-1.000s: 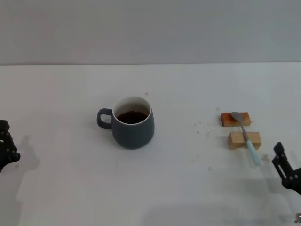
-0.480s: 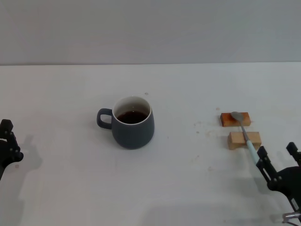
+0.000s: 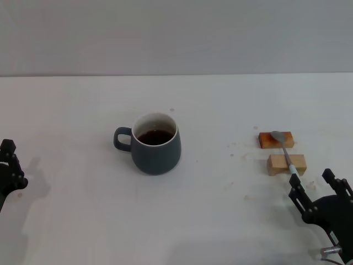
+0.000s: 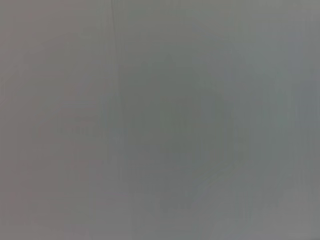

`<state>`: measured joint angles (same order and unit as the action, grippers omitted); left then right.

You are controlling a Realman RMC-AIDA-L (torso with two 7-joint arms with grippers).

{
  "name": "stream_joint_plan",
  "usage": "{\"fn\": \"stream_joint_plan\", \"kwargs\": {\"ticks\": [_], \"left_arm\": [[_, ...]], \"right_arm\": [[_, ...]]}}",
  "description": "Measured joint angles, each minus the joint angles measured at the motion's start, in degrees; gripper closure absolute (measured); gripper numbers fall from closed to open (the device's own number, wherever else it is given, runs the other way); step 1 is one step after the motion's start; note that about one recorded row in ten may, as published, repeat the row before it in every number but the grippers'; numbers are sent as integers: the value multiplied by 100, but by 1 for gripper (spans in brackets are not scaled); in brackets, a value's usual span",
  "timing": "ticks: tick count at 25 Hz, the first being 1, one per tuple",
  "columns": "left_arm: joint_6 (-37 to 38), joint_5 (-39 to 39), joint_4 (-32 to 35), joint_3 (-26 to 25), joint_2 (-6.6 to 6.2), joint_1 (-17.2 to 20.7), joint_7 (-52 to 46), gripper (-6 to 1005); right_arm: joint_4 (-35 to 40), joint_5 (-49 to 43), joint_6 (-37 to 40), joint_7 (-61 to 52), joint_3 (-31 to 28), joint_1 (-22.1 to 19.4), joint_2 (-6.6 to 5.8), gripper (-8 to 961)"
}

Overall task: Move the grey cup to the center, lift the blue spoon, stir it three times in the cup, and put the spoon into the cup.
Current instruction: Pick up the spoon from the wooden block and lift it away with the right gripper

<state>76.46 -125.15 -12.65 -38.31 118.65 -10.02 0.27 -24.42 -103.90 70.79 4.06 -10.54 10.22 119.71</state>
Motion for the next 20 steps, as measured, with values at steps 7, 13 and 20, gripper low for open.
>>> {"fn": "stream_joint_plan", "kwargs": {"ticks": [7,13,20], "left_arm": [[0,0,-6,0,0,0,0,1001],[0,0,-9,29,-1,-5,0,1001],[0,0,-9,43,-8,-17,-1,1001]], "right_arm": [[-1,0,-145,-2,0,44,-5,221],[-6,1,-155,-2,0,64,-9,221],[-10,2,-303,-2,0,121,-9,220]]}}
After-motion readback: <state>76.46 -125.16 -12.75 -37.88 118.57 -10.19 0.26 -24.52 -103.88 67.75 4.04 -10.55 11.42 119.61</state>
